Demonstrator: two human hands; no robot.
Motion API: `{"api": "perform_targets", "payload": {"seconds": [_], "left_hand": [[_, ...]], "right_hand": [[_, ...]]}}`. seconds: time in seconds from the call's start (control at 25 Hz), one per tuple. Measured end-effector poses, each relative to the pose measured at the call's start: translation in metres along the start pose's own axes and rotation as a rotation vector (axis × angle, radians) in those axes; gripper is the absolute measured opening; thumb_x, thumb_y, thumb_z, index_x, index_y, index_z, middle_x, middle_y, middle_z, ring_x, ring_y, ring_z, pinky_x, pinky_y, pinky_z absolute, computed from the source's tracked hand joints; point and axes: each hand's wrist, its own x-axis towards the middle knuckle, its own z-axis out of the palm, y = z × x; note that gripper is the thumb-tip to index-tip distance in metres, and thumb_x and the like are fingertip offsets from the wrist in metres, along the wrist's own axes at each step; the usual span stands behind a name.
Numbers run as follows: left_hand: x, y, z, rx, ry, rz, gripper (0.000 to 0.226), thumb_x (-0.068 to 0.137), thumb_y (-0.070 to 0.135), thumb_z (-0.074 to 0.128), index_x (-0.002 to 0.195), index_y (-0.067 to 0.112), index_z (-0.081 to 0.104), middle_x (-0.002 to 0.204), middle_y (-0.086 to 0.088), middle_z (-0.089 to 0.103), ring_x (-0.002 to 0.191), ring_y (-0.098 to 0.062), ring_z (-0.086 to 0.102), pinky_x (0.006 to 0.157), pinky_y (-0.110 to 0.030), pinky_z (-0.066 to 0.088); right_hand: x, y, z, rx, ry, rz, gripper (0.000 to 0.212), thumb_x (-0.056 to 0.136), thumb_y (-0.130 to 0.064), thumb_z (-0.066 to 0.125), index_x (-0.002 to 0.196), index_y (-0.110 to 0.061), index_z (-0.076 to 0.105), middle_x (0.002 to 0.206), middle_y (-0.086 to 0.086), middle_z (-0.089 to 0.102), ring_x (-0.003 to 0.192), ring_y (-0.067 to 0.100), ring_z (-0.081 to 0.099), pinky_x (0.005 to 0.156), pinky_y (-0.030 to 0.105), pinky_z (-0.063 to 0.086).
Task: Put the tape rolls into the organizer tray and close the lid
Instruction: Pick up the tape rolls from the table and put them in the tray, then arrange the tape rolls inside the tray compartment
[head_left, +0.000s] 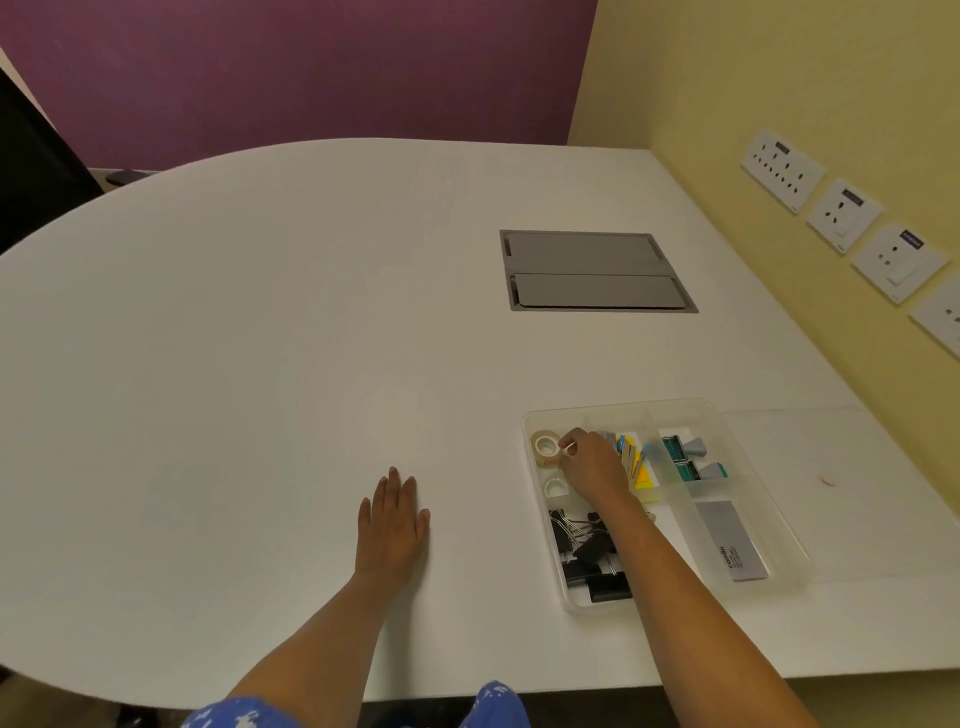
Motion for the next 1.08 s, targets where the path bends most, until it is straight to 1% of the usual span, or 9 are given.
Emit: {"api": "perform_targets", "payload": {"seconds": [0.2, 0.4, 0.52, 0.6, 0.68, 0.8, 0.88, 1.0, 1.08], "left_hand": [[0.008, -0.005, -0.013, -0.02, -0.013, 0.029, 0.05, 0.102, 0.031, 0.026, 0.149, 0.016, 0.017, 0.161, -0.006, 0.006, 0.148, -0.021, 0.006, 0.122, -0.04, 0.009], [0.018, 0.013, -0.022, -0.13, 0.044, 0.047, 0.047, 0.102, 0.031, 0.03, 0.146, 0.016, 0.028, 0.158, -0.006, 0.02, 0.146, -0.02, 0.017, 0.12, -0.037, 0.013], [0.028, 0.042, -0.026, -0.203, 0.104, 0.102, 0.042, 0.101, 0.027, 0.036, 0.141, 0.014, 0.038, 0.151, -0.005, 0.035, 0.141, -0.02, 0.03, 0.116, -0.034, 0.02], [0.037, 0.068, -0.029, -0.254, 0.173, 0.156, 0.036, 0.099, 0.021, 0.041, 0.134, 0.014, 0.048, 0.142, -0.004, 0.048, 0.131, -0.021, 0.044, 0.11, -0.033, 0.029], [0.043, 0.1, -0.03, -0.322, 0.232, 0.18, 0.031, 0.097, 0.018, 0.044, 0.127, 0.015, 0.054, 0.134, -0.002, 0.055, 0.122, -0.021, 0.051, 0.104, -0.032, 0.034], [0.05, 0.147, -0.027, -0.425, 0.287, 0.207, 0.028, 0.095, 0.015, 0.047, 0.121, 0.016, 0.058, 0.127, -0.001, 0.06, 0.116, -0.02, 0.054, 0.099, -0.03, 0.037], [0.052, 0.177, -0.021, -0.502, 0.293, 0.213, 0.027, 0.095, 0.012, 0.048, 0.119, 0.015, 0.059, 0.124, -0.001, 0.06, 0.114, -0.019, 0.053, 0.097, -0.029, 0.039], [0.051, 0.208, -0.008, -0.562, 0.235, 0.15, 0.028, 0.094, 0.008, 0.049, 0.121, 0.011, 0.056, 0.124, -0.006, 0.058, 0.114, -0.021, 0.053, 0.096, -0.028, 0.043], [0.049, 0.219, 0.001, -0.509, 0.166, 0.081, 0.03, 0.093, 0.005, 0.05, 0.123, 0.008, 0.054, 0.128, -0.011, 0.054, 0.116, -0.023, 0.052, 0.096, -0.03, 0.044]], "right_hand": [[-0.003, -0.002, 0.004, -0.005, 0.033, -0.001, 0.024, 0.093, -0.011, 0.055, 0.116, -0.007, 0.059, 0.121, 0.015, 0.058, 0.109, 0.028, 0.058, 0.085, 0.036, 0.049], [-0.001, 0.0, 0.003, 0.007, 0.067, -0.014, 0.024, 0.092, -0.011, 0.057, 0.115, -0.007, 0.06, 0.119, 0.015, 0.059, 0.106, 0.028, 0.059, 0.083, 0.035, 0.049], [0.003, 0.005, -0.004, 0.002, 0.107, -0.045, 0.024, 0.092, -0.01, 0.056, 0.115, -0.007, 0.061, 0.117, 0.014, 0.061, 0.104, 0.028, 0.06, 0.083, 0.037, 0.05], [0.009, 0.01, -0.012, -0.009, 0.138, -0.073, 0.023, 0.092, -0.009, 0.053, 0.114, -0.008, 0.062, 0.115, 0.013, 0.062, 0.101, 0.026, 0.061, 0.081, 0.037, 0.051], [0.016, 0.018, -0.022, -0.015, 0.153, -0.096, 0.022, 0.093, -0.008, 0.051, 0.112, -0.008, 0.063, 0.113, 0.012, 0.064, 0.099, 0.025, 0.062, 0.08, 0.035, 0.052], [0.027, 0.035, -0.037, 0.027, 0.16, -0.133, 0.021, 0.092, -0.006, 0.05, 0.107, -0.008, 0.064, 0.107, 0.011, 0.066, 0.09, 0.021, 0.062, 0.069, 0.027, 0.047], [0.035, 0.049, -0.046, 0.054, 0.166, -0.166, 0.02, 0.092, -0.005, 0.051, 0.104, -0.009, 0.066, 0.103, 0.01, 0.066, 0.083, 0.016, 0.057, 0.066, 0.023, 0.042], [0.045, 0.07, -0.058, 0.065, 0.16, -0.197, 0.02, 0.091, -0.006, 0.052, 0.104, -0.01, 0.066, 0.102, 0.009, 0.066, 0.082, 0.013, 0.054, 0.067, 0.022, 0.04], [0.048, 0.083, -0.063, 0.081, 0.147, -0.209, 0.019, 0.091, -0.006, 0.052, 0.105, -0.01, 0.066, 0.103, 0.009, 0.066, 0.081, 0.011, 0.052, 0.068, 0.022, 0.04]]}}
